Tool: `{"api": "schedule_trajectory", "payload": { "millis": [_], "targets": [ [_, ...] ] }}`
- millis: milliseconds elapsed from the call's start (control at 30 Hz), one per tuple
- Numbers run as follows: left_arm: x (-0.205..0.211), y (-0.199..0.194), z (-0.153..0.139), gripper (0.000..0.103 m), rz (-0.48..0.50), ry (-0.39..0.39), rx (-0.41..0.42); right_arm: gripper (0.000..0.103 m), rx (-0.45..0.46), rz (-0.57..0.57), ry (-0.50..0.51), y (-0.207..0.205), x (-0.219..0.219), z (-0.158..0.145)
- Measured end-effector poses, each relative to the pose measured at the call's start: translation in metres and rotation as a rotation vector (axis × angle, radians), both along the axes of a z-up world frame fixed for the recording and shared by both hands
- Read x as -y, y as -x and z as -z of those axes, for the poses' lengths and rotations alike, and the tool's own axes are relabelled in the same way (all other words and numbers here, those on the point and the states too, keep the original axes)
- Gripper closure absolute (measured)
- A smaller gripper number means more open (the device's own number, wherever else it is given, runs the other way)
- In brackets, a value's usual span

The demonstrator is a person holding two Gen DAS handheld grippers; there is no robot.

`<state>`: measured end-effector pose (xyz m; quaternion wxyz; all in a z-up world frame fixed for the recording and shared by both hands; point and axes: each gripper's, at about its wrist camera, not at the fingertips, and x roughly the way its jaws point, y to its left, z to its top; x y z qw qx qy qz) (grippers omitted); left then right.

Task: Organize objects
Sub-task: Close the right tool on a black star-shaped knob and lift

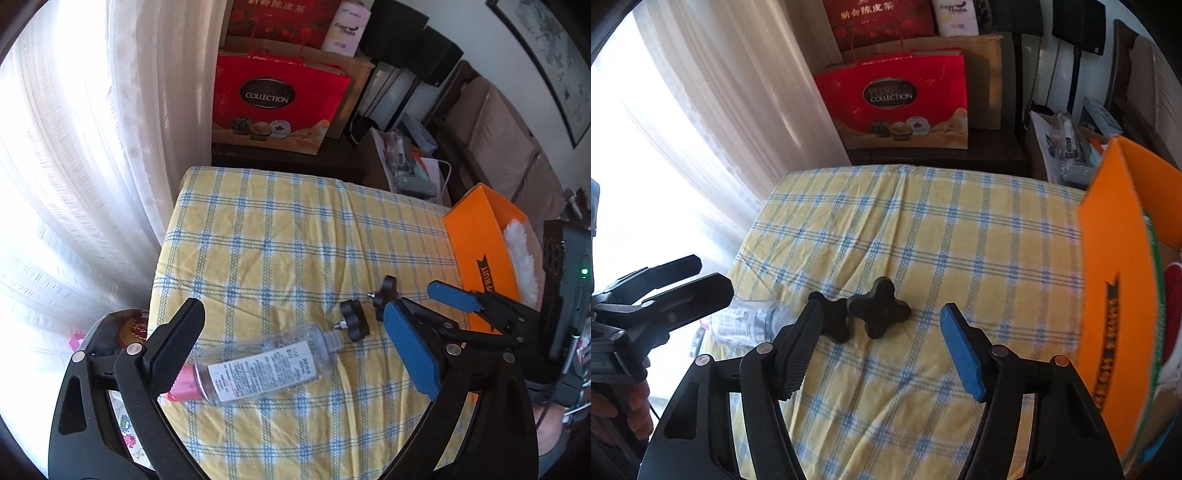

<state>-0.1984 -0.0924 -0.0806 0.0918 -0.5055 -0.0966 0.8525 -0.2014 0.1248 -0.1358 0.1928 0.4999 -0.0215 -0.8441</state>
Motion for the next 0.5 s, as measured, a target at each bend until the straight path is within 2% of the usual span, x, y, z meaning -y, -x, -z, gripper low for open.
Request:
{"api": "schedule_trajectory", "payload": {
  "millis": [400, 433, 500],
  "targets": [
    [0.017, 0.007, 0.014, 0.006, -0.028, -0.02, 0.026, 0.035, -0.002, -0.029, -0.036, 0.011, 0.021, 0.024],
    [0.018, 0.008, 0.014, 0.006, -0.028, -0.022, 0.027, 0.036, -0.004, -0.028, -0.039, 0.012, 0.02, 0.025],
    [0.018, 0.008, 0.015, 0.006, -0.025, -0.022, 0.026, 0.045, -0.001, -0.023, -0.031, 0.014, 0.018, 0.028]
  ]
}}
